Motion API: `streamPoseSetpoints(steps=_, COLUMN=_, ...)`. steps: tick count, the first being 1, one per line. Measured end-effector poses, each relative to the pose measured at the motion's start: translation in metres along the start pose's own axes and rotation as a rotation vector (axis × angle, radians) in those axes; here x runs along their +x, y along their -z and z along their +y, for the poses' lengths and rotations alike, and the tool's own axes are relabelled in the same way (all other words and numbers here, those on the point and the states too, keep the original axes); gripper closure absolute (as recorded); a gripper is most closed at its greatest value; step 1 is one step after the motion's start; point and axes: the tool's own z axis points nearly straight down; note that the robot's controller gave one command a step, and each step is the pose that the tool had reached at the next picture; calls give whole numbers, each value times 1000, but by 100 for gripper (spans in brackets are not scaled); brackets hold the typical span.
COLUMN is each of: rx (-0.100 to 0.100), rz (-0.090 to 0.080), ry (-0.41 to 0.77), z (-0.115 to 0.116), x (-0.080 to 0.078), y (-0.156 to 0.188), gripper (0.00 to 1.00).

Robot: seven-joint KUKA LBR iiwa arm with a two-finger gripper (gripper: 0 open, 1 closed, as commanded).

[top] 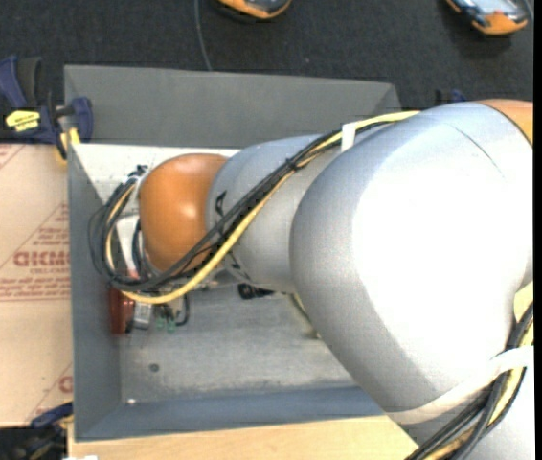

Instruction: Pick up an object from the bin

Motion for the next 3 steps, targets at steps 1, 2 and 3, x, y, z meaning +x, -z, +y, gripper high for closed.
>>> streamPoseSetpoints(steps=1, rx=4, rz=5, ry=-2, z=-2, x=1, y=22, gripper=100)
streamPoseSetpoints(steps=2, rx=8, rz=15, ry=2, z=-1, x=5, y=46, gripper=100)
streamPoseSetpoints(steps=3, rx=13, rz=24, ry=2, z=-2, x=6, y=80, gripper=100)
